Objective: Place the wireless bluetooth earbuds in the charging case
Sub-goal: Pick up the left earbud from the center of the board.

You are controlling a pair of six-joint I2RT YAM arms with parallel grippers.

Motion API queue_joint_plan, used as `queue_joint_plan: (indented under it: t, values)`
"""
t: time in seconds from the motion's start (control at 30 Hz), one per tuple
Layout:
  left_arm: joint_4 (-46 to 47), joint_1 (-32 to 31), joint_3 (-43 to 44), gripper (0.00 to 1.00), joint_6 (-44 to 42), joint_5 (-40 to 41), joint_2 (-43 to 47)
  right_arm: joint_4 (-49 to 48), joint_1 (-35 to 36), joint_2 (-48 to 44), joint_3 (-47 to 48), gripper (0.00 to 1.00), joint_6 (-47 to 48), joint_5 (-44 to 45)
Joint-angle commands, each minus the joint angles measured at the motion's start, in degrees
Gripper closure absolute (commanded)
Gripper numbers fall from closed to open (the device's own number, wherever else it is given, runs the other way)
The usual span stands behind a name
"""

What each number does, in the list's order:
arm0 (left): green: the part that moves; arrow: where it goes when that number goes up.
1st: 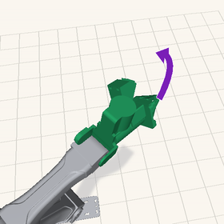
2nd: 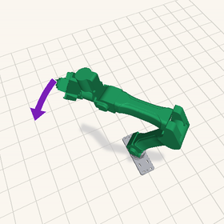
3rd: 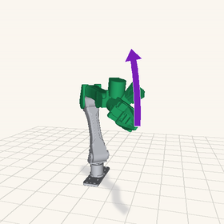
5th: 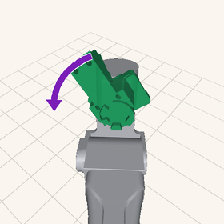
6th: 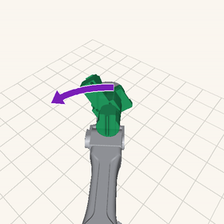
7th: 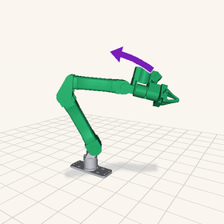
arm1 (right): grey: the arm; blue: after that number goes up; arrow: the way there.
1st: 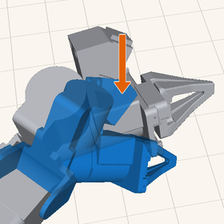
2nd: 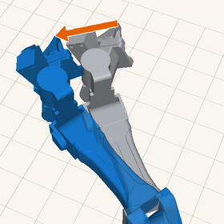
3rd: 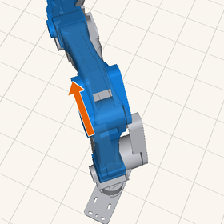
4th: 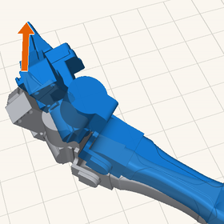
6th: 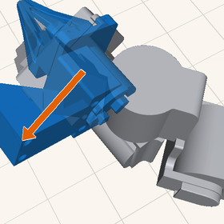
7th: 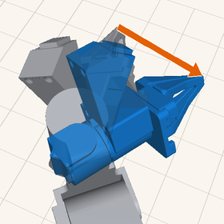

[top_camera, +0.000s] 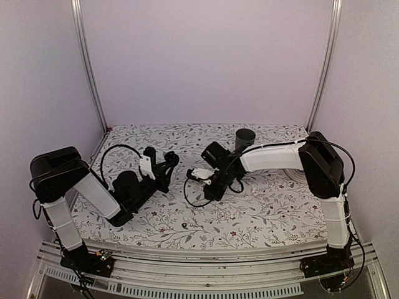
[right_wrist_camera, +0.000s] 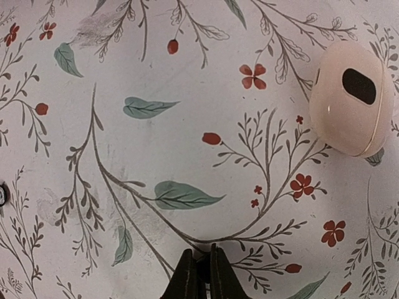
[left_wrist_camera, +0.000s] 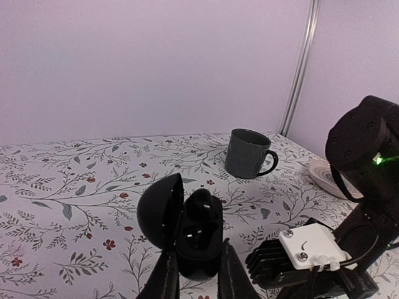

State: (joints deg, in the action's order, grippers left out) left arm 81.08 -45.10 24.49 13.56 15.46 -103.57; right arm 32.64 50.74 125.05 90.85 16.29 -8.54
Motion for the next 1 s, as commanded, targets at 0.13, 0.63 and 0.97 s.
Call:
queue_joint_plan:
  t: [0.13, 0.63, 0.97]
  values:
    - [0.11, 0.81, 0.21, 1.0, 0.06, -0.43, 0.65, 1.04, -0.46, 1.57, 0.03, 0.96, -3.36, -1.7]
    - [0.03, 0.83, 0.56, 1.0, 0.16, -1.01, -0.3, -3.99, -4.83, -3.49, -0.6, 0.97, -9.97, -8.72]
    - [-0.91, 0.95, 1.52, 1.0, -0.13, -2.53, -0.68, -11.68, -7.04, -9.5, -4.5, 0.97, -15.24, -14.53]
